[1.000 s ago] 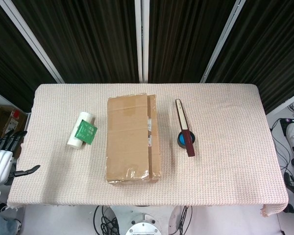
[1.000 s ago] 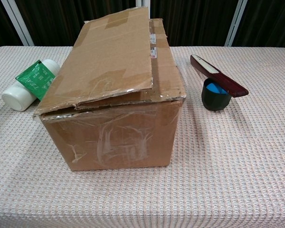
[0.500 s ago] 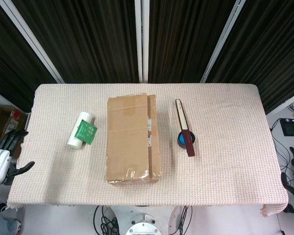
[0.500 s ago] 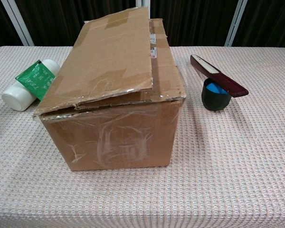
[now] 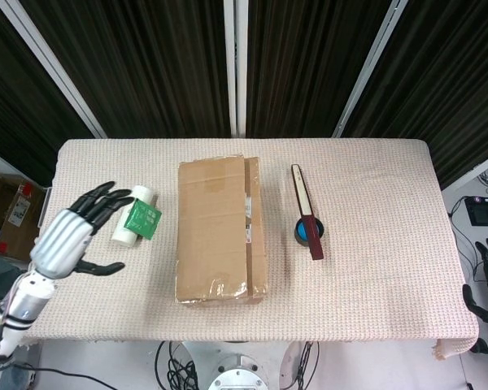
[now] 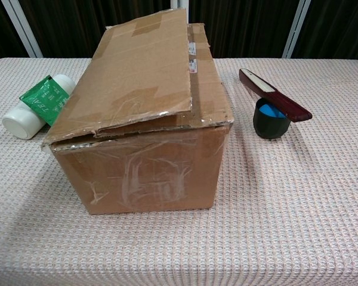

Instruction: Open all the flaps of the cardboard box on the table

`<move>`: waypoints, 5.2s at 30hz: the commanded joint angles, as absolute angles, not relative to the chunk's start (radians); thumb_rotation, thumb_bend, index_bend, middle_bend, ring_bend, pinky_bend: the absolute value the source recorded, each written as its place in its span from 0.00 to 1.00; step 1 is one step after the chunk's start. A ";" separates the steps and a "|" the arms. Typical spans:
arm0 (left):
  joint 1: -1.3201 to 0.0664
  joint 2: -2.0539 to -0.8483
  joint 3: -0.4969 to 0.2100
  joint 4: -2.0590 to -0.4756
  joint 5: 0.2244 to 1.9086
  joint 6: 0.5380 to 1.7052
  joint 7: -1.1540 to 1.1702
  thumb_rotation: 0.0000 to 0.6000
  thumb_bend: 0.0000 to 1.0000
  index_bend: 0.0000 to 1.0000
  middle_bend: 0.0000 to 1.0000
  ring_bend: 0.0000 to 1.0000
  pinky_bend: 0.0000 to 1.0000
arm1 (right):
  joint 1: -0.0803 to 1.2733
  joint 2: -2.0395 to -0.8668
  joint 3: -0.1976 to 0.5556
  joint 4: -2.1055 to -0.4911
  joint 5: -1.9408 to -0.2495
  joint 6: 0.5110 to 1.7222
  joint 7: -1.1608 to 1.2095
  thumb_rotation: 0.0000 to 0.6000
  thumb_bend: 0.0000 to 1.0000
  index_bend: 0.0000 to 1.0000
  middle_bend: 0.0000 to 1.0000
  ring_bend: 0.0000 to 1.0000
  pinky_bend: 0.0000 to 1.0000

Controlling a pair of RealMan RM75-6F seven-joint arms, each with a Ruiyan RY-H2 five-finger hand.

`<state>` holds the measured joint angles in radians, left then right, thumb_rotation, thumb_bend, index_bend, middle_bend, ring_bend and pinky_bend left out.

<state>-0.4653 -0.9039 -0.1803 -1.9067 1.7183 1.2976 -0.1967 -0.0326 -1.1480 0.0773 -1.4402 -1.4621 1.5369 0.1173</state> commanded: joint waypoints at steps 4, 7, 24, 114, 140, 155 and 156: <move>-0.779 -0.940 -0.296 -1.991 1.662 0.927 -0.128 0.00 0.00 0.16 0.16 0.04 0.18 | -0.036 -1.154 0.074 -1.438 -1.461 1.539 0.125 1.00 0.34 0.00 0.00 0.00 0.00; -0.864 -0.970 -0.320 -1.978 1.610 0.828 -0.105 0.00 0.00 0.18 0.18 0.04 0.18 | -0.041 -1.154 0.074 -1.430 -1.458 1.542 0.135 1.00 0.34 0.00 0.00 0.00 0.00; -1.087 -1.121 -0.309 -1.941 1.406 0.626 0.026 0.00 0.00 0.21 0.21 0.04 0.18 | -0.052 -1.154 0.076 -1.384 -1.449 1.541 0.205 1.00 0.34 0.00 0.00 0.00 0.00; -0.405 -0.708 -0.030 -1.853 1.488 1.329 -0.181 0.23 0.00 0.10 0.15 0.07 0.18 | 0.084 -1.043 0.097 -1.568 -1.661 1.543 0.170 1.00 0.37 0.00 0.00 0.00 0.00; -0.125 -0.900 0.017 -1.660 1.483 1.543 -0.201 0.33 0.00 0.09 0.12 0.06 0.18 | 1.097 -1.130 0.349 -2.053 -1.048 0.655 -0.567 1.00 0.86 0.12 0.12 0.00 0.00; -0.093 -0.910 0.004 -1.643 1.475 1.531 -0.200 0.33 0.00 0.08 0.12 0.06 0.18 | 1.344 -1.294 0.200 -1.962 -0.734 0.750 -0.745 1.00 0.83 0.27 0.23 0.00 0.00; -0.092 -0.911 0.003 -1.642 1.476 1.530 -0.202 0.33 0.00 0.08 0.12 0.06 0.18 | 1.349 -1.297 0.196 -1.960 -0.730 0.754 -0.744 1.00 0.83 0.27 0.23 0.00 0.00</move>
